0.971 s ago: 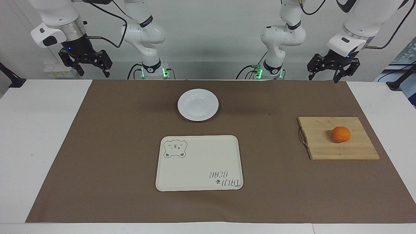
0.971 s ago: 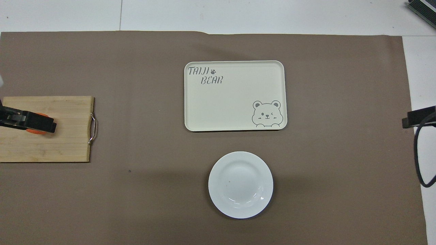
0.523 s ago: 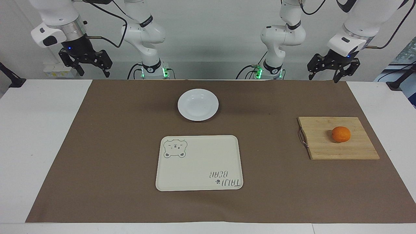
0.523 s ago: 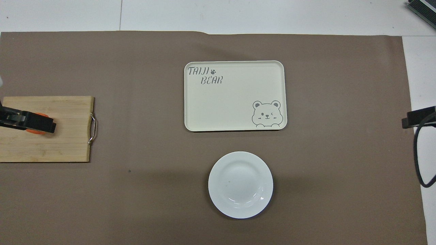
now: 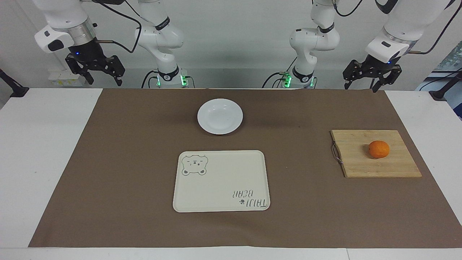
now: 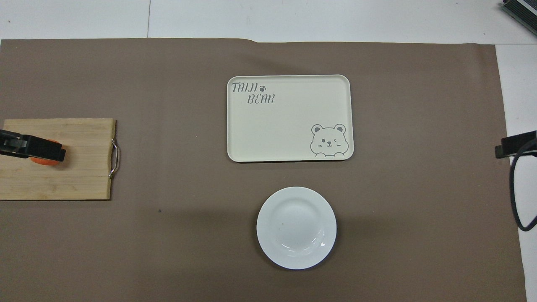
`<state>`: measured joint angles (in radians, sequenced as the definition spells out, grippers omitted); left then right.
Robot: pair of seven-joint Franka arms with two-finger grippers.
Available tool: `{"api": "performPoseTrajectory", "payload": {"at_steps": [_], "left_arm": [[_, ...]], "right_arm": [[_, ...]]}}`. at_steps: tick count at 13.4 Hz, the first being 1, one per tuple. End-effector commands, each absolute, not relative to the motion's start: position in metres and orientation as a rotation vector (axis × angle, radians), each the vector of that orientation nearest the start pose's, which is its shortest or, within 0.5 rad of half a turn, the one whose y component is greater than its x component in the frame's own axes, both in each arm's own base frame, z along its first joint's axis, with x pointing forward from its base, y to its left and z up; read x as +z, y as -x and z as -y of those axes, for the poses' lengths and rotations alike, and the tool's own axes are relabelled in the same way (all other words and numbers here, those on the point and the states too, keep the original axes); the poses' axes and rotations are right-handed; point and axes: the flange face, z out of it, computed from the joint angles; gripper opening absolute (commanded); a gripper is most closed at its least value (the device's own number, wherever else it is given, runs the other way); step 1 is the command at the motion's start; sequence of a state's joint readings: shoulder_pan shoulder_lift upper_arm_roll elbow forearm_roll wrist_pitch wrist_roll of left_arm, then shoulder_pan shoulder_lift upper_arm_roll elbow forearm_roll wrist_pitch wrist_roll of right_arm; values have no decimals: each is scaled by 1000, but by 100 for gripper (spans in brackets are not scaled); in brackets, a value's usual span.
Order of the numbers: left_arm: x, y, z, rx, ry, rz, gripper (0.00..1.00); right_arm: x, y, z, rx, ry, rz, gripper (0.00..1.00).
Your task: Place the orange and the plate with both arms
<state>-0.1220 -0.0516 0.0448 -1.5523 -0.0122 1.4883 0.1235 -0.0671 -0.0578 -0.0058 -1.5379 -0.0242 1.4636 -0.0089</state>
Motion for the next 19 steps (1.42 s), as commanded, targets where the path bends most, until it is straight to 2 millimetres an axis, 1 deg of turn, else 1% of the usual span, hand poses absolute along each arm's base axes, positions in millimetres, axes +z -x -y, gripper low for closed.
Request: {"api": "performPoseTrajectory", "payload": {"at_steps": [1,2,4,5,6,9,10,11,12,13,14,15,16,18,19], "left_arm": [[642,-538,10,-35,3144,-359,100],[635,-542,-2,-51,3139,-380,100],[610,-549,-25,-83,3129,-412,100],[599,-555,-33,-121,3119,-431,100],[583,-563,-48,-132,3112,-434,100],[548,-579,-81,-151,3092,-474,100],[526,-584,-84,-137,3094,-476,100],[509,-589,-88,-163,3088,-464,100],[488,-592,-102,-187,3084,-428,100],[458,-595,-114,-184,3085,-398,100],[431,-595,-116,-167,3089,-389,100],[416,-595,-127,-197,3082,-356,100],[405,-591,-137,-212,3079,-326,100],[391,-588,-140,-200,3083,-314,100],[377,-590,-141,-184,3086,-314,100]], "right_arm": [[662,-521,40,18,3149,-79,100],[662,-522,41,15,3147,-78,100],[662,-522,41,15,3147,-81,100],[662,-522,40,18,3149,-76,100],[662,-521,41,17,3147,-81,100],[662,-522,40,18,3149,-76,100],[661,-522,41,20,3147,-81,100],[662,-522,40,15,3148,-76,100],[662,-522,40,18,3149,-79,100],[662,-521,41,17,3147,-81,100],[662,-522,40,18,3149,-76,100],[662,-521,41,18,3149,-79,100],[662,-522,40,17,3148,-76,100],[662,-522,40,18,3149,-79,100],[662,-522,40,15,3149,-79,100]]}}
